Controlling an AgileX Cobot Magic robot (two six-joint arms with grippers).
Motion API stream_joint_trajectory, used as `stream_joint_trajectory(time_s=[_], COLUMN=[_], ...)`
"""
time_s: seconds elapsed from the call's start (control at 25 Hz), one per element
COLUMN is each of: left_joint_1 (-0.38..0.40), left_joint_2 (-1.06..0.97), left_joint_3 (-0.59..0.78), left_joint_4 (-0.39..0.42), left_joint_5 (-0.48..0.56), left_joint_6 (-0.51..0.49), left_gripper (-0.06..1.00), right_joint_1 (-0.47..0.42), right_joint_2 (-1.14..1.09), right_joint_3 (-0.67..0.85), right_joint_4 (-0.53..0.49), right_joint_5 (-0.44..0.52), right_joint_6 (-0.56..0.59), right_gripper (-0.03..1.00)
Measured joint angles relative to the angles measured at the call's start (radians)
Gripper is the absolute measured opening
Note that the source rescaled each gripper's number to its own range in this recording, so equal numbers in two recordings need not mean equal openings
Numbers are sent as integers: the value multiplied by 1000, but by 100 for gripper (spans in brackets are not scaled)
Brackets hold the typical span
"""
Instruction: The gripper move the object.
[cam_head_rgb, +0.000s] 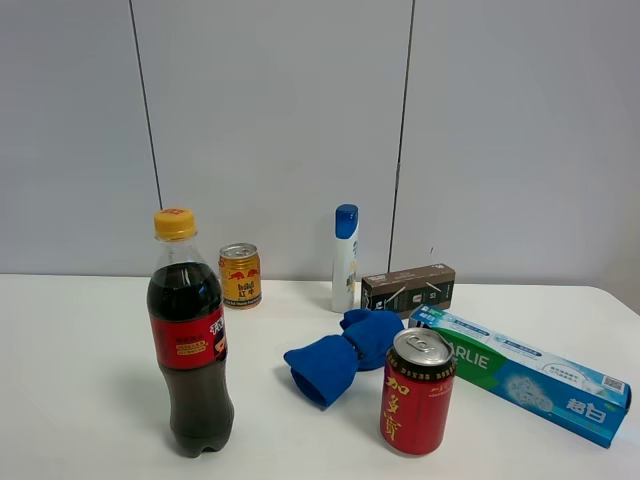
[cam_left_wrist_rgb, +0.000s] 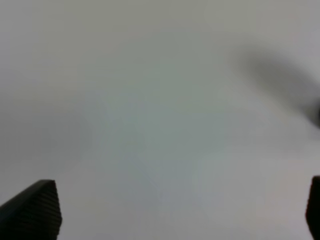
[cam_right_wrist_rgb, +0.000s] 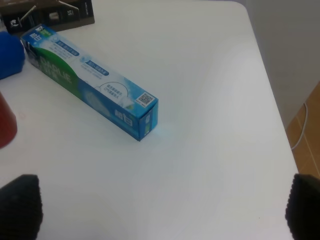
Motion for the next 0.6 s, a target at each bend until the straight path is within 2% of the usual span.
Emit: stream_joint_trajectory(time_s=[0.2, 0.36, 0.52, 0.6], left_joint_1=[0, -9, -64, -126], left_joint_2=[-240, -357, -393, -396], left_joint_3=[161, 261, 325, 347], left_joint_4=[-8, -29, -75, -86], left_joint_5=[-46, -57, -78, -92], left_joint_6=[4, 3, 3, 3], left_gripper=[100, 100, 100, 100], right_joint_1=[0, 0, 0, 0], right_joint_2=[0, 0, 0, 0], right_joint_3=[0, 0, 0, 0], right_joint_4=[0, 0, 0, 0], right_joint_5=[0, 0, 0, 0], right_joint_6=[0, 0, 0, 0], right_gripper=[100, 100, 100, 100])
